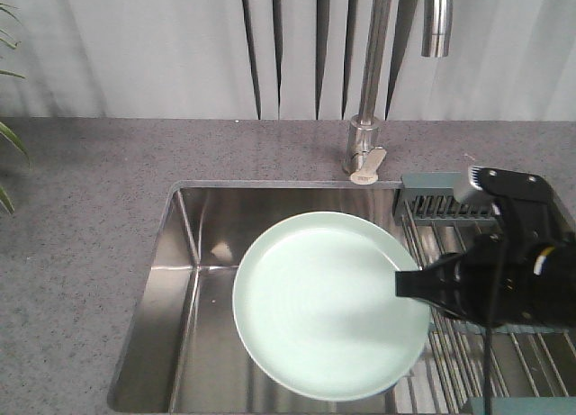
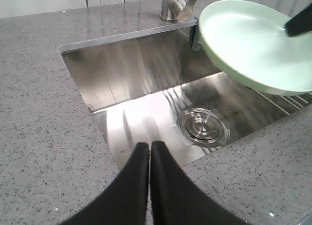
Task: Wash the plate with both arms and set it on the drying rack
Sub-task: 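Move the held plate over the sink and tilt it with the right gripper, then lower the pale green plate onto the drying rack and open the right gripper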
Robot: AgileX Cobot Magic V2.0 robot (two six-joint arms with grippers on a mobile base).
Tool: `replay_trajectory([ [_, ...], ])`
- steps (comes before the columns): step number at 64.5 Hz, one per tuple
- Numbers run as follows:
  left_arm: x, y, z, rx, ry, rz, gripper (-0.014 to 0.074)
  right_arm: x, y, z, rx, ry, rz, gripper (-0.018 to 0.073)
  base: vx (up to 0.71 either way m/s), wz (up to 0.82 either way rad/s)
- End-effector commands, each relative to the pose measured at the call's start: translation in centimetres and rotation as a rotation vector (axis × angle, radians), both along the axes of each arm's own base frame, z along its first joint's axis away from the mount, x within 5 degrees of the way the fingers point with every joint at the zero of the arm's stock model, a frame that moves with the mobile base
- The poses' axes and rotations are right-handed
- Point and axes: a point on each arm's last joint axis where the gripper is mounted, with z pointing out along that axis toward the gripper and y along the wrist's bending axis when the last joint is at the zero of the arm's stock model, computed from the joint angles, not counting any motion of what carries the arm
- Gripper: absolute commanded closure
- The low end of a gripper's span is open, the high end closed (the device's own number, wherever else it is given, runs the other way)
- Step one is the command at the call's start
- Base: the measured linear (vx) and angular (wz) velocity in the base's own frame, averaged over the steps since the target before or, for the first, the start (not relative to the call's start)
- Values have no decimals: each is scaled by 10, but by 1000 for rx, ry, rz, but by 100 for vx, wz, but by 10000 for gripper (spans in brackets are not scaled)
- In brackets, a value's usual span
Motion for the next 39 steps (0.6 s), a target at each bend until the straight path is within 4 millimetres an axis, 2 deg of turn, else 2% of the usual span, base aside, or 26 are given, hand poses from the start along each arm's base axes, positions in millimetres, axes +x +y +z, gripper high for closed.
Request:
replay_trajectory([
  [1,3,0,13,-48,-60,23,602,32,9,12,13,-103,-36,563,0,0],
  [9,3,0,13,-48,-60,23,602,57,12,16,-91,-135,-11,563,0,0],
  [18,3,0,13,-48,-60,23,602,63,-6,40,-218,-177,-68,563,0,0],
  [30,3,0,13,-48,-60,23,602,42,-62,64,-504,-154,-218,563,0,0],
  [39,3,0,13,-48,-60,23,602,30,-91,73,-667,-123,-293,563,0,0],
])
